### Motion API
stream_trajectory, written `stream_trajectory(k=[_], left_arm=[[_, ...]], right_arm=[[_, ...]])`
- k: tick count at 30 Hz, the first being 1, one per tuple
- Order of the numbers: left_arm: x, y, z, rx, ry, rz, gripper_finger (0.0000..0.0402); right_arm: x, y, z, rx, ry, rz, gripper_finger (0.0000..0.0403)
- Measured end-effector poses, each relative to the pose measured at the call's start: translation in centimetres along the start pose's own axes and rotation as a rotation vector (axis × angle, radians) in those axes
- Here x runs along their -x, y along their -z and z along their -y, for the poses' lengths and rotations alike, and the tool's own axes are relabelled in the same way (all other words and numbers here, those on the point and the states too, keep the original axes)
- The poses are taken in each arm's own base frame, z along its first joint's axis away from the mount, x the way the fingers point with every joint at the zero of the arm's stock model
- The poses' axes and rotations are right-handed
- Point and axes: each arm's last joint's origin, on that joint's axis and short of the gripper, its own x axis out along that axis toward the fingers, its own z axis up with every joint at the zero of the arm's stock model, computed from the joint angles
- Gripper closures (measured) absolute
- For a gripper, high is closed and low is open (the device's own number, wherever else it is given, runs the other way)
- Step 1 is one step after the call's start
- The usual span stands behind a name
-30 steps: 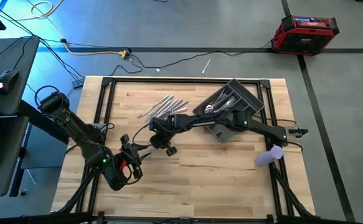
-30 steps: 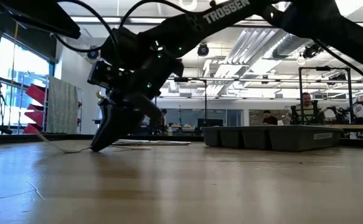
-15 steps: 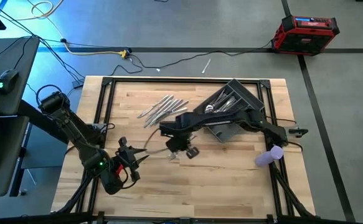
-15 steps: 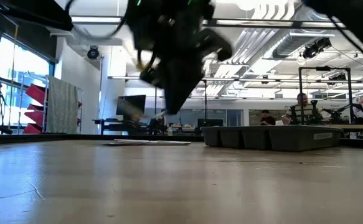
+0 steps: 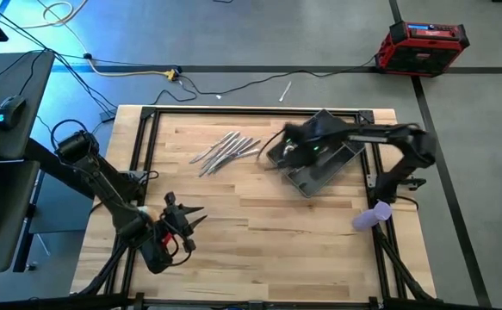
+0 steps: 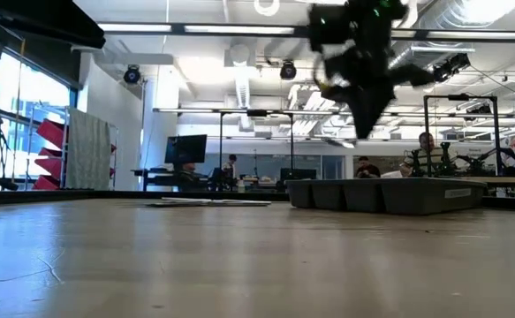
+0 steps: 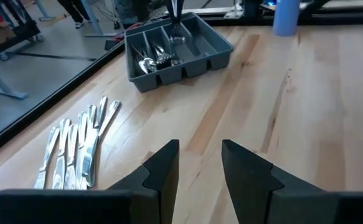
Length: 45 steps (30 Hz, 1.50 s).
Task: Sort silverware
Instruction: Put the fork in the silverware tray, then put the knife in the silverware tray
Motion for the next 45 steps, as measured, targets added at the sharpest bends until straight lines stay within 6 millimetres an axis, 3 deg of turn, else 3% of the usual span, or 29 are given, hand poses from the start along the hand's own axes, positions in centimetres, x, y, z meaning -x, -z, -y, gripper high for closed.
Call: stream_trajectory(k=[5, 10, 19, 28, 32, 36, 38, 41, 45], left_arm=[[-0.6, -0.2, -0.2, 0.003, -0.026, -0.005, 0.0298], [-1.1, -0.3, -0.4, 0.007, -0.031, -0.033, 0.0298], [-1.5, -0.3, -0.4, 0.037, -0.027, -0.060, 0.0298], [-1.2, 0.1, 0.0, 0.086, -0.005, -0.078, 0.0298], [-1.3, 0.4, 0.2, 0.080, -0.005, -0.081, 0.0298], [-1.6, 0.4, 0.1, 0.090, -0.020, -0.084, 0.0298], [-2.3, 0.2, -0.4, 0.110, -0.051, -0.101, 0.0298], [-4.4, -0.6, -2.0, 0.113, -0.105, -0.196, 0.0298], [-8.2, -2.0, -5.3, 0.057, -0.132, -0.392, 0.0298]], right_arm=[[-1.6, 4.8, 1.0, 0.012, 0.121, 0.040, 0.0402], [-3.8, 7.3, 1.5, 0.020, 0.143, 0.021, 0.0396], [-4.7, 8.5, 1.7, -0.032, 0.153, -0.012, 0.0369], [-4.4, 8.8, 2.4, -0.031, 0.266, -0.159, 0.0279], [-2.6, 7.2, 2.7, -0.135, 0.306, -0.081, 0.0258], [0.0, 4.0, 1.9, -0.363, 0.234, 0.232, 0.0259], [0.7, 1.8, 0.8, -0.424, 0.124, 0.432, 0.0262], [1.0, -2.3, -1.6, -0.363, -0.002, 0.673, 0.0272], [1.0, -7.5, -5.5, -0.278, 0.028, 0.876, 0.0282]])
